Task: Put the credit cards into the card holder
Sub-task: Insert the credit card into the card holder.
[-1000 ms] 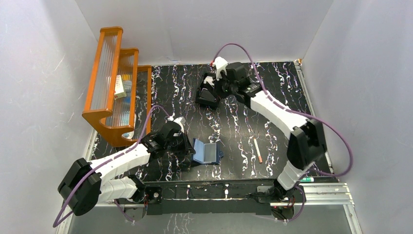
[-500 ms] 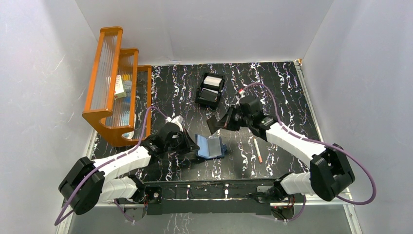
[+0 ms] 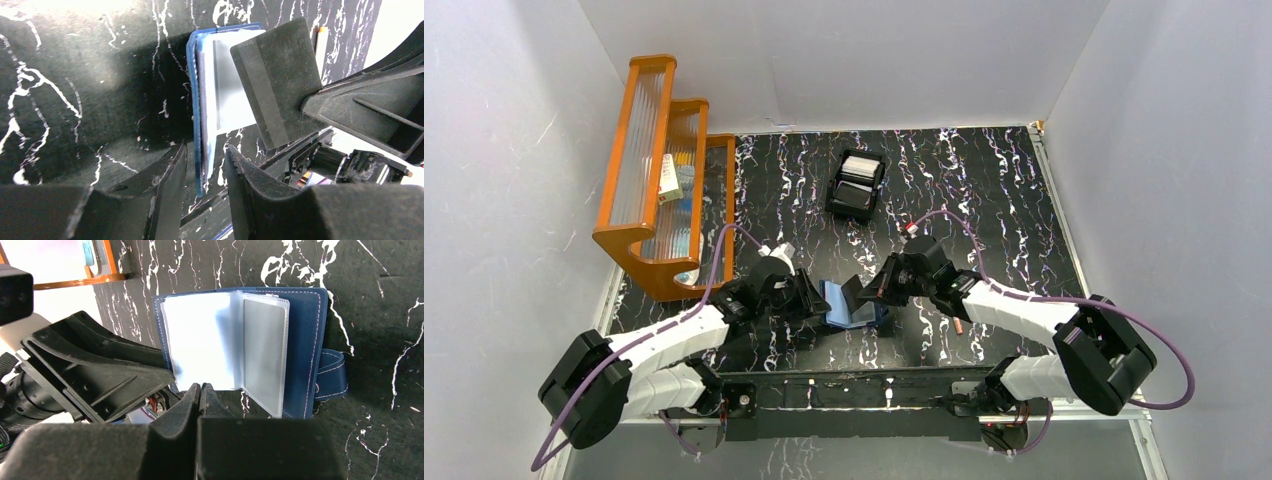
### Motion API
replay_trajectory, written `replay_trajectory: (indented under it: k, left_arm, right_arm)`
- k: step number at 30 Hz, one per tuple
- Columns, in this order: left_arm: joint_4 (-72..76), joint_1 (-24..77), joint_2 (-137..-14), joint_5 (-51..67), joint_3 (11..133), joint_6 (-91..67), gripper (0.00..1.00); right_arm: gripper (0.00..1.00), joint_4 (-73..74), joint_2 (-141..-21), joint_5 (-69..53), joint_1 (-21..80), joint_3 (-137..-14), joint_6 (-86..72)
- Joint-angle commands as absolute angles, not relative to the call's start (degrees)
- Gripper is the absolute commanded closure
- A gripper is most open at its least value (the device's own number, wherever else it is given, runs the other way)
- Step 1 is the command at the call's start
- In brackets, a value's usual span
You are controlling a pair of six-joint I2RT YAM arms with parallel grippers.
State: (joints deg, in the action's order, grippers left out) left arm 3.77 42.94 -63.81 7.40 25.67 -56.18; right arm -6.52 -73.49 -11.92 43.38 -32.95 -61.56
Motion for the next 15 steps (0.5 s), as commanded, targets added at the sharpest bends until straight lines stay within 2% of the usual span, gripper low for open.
replay_trajectory:
  k: [1, 10, 12, 15]
  left_arm:
    - [0.6, 43.2, -61.8, 5.3, 25.0, -54.4, 0.68]
    - [1.8, 43.2, -64.2, 5.8, 23.2, -53.8, 0.96]
    - [1.7, 43.2, -64.7, 5.9, 23.3, -53.6, 0.99]
    - [1.9, 43.2, -65.4, 6.1, 23.3, -53.3, 1.00]
  right_arm:
    - [1.00, -14.3, -74.0, -10.8, 43.9, -30.9, -61.4]
    - [1.00, -22.1, -76.2, -10.7, 44.0, -25.8, -59.1]
    - [1.00, -24.3, -77.3, -11.5, 44.1, -25.4, -58.1]
    - [1.00, -26.3, -78.7, -12.0, 44.2, -24.9, -58.1]
